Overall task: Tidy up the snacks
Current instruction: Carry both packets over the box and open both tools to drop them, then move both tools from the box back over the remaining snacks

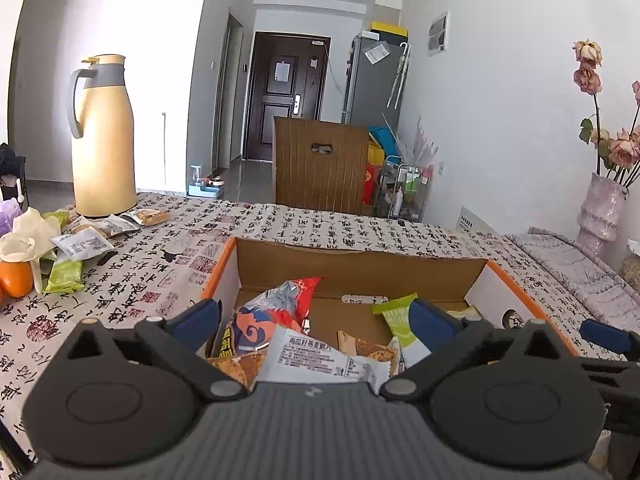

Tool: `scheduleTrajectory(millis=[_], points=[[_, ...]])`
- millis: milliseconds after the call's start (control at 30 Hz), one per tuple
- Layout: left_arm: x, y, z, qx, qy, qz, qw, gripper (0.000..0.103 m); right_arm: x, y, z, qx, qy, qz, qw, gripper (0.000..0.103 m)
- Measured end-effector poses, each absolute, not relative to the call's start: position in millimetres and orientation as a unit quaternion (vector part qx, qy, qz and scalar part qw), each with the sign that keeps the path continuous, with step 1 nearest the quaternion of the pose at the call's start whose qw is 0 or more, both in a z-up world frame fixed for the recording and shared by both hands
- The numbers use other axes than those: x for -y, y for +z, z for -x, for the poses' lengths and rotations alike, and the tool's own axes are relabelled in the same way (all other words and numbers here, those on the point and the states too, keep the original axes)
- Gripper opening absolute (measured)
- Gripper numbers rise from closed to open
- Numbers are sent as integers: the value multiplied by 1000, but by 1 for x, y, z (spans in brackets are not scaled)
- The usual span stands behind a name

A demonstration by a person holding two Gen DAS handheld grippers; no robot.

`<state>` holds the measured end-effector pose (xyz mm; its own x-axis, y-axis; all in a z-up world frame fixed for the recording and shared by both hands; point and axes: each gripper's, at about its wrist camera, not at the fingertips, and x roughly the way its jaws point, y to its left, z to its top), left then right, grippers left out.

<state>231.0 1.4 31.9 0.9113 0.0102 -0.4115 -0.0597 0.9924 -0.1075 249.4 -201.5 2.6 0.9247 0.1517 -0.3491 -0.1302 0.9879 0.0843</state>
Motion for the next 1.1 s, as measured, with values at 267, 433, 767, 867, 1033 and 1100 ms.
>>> scheduleTrajectory(millis=[267, 433, 767, 867, 1033, 1100], points=[[-2, 34, -229, -209, 22, 62, 976, 103, 202, 5, -248, -177, 71, -29, 981, 103], [-1, 45, -219, -196, 25, 62, 978, 103, 200, 7, -247, -174, 70, -27, 982, 103], [1, 64, -187, -182, 27, 59, 981, 103, 203, 29, -222, -151, 66, -24, 986, 103], [2, 65, -176, -182, 26, 55, 981, 103, 204, 32, -210, -149, 68, -22, 986, 103], [2, 63, -155, -184, 23, 48, 981, 103, 203, 30, -186, -150, 74, -19, 986, 103], [0, 60, -147, -187, 21, 47, 981, 103, 202, 28, -177, -153, 78, -16, 985, 103]])
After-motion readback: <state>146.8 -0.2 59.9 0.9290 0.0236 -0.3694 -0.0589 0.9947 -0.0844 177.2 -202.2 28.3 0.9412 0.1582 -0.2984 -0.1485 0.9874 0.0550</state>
